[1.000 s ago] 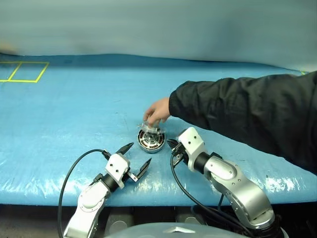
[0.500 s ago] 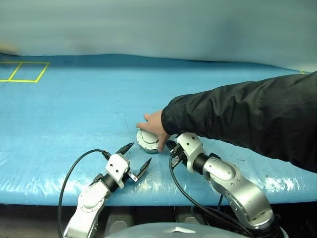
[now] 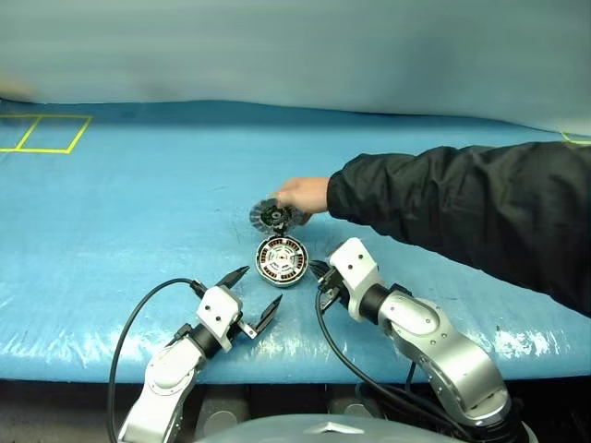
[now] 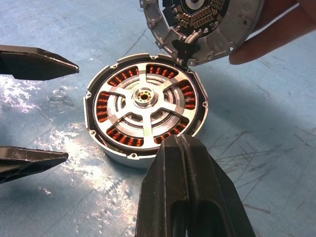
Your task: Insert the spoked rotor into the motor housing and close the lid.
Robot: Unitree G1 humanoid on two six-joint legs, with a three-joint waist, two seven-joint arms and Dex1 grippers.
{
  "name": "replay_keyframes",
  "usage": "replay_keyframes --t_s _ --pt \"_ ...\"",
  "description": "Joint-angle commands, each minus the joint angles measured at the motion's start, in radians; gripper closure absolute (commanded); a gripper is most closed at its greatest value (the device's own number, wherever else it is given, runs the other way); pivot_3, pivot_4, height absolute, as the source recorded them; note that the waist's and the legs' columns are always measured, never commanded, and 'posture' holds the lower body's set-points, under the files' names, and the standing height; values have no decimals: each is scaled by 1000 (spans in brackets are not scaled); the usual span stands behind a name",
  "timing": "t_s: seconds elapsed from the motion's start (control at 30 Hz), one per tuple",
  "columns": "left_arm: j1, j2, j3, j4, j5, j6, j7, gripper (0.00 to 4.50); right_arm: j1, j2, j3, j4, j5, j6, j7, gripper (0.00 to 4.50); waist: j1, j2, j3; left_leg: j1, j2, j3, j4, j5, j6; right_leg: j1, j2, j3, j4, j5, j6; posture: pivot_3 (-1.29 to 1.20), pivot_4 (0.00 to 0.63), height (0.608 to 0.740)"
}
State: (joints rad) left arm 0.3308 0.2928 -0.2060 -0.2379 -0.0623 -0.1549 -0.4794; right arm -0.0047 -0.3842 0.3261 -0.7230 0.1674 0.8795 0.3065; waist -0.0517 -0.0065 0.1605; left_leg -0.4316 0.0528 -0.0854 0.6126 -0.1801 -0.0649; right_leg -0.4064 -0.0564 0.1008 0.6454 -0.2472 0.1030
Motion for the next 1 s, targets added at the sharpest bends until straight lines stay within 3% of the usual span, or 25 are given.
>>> replay_keyframes --t_s 0.03,0.67,1.0 --pt "1 -1 -4 -27 -5 -3 2 0 -7 1 -10 -35 3 -23 5 4453 0 0 0 0 0 0 0 0 0 0 0 0 0 0 0 0 150 740" --pt "3 -2 -2 -27 -2 -5 6 0 -13 8 -17 -23 16 -33 25 4453 0 0 0 0 0 0 0 0 0 0 0 0 0 0 0 0 150 740" --pt "-2 -6 -3 -21 1 -6 12 0 -103 -53 -65 50 -22 -32 39 1237 1 0 0 1 0 0 1 0 0 1 0 0 0 0 0 0 150 740"
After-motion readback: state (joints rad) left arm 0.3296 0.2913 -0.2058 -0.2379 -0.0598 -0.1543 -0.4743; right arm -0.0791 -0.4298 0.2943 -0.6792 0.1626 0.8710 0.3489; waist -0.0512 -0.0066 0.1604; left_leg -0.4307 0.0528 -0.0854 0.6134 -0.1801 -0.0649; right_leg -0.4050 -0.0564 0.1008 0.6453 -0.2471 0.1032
